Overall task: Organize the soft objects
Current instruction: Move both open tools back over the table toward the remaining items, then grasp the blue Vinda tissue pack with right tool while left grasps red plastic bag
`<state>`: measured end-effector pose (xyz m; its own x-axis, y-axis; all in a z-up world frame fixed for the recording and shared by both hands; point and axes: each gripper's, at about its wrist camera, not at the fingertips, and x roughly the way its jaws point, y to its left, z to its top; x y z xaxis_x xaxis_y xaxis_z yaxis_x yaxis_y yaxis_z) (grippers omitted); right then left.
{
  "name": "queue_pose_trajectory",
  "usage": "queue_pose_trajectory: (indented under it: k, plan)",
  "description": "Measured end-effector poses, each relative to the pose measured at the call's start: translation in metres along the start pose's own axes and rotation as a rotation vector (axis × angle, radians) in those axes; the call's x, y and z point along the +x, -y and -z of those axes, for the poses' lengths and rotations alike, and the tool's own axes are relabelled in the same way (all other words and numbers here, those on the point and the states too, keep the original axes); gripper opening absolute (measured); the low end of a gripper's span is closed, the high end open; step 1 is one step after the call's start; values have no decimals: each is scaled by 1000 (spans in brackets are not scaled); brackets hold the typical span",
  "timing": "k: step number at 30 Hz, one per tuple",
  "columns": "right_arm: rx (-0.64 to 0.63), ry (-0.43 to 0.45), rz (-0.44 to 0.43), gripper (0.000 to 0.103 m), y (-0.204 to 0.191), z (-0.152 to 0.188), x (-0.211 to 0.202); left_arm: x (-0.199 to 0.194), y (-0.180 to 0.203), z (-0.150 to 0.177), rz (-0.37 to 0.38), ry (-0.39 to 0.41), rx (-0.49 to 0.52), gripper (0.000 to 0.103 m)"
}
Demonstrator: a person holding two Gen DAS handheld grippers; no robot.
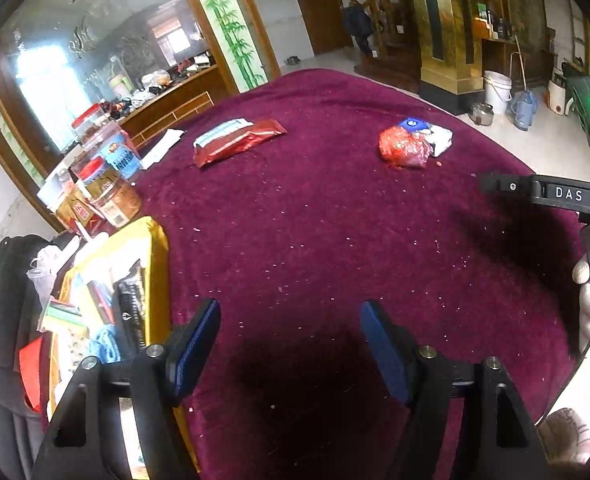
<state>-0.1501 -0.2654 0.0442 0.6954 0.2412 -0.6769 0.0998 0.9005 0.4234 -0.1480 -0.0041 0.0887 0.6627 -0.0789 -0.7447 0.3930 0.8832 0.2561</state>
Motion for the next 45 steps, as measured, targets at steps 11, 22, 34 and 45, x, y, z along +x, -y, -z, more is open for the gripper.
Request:
queue_pose_trajectory:
  k: [11, 22, 34, 45]
  plan:
    - [-11, 1, 12, 73, 0, -9, 0, 23, 8, -4, 47, -49, -1, 76]
    - [22, 58, 99, 73, 1, -114, 45, 23, -10, 0, 214, -50, -104, 76]
    - [-140, -174, -68, 56, -34, -85, 121, 7, -52, -7, 292, 22, -243, 76]
    - [-115, -28, 133, 53, -18, -95, 107, 85, -9, -55, 377, -42, -272, 76]
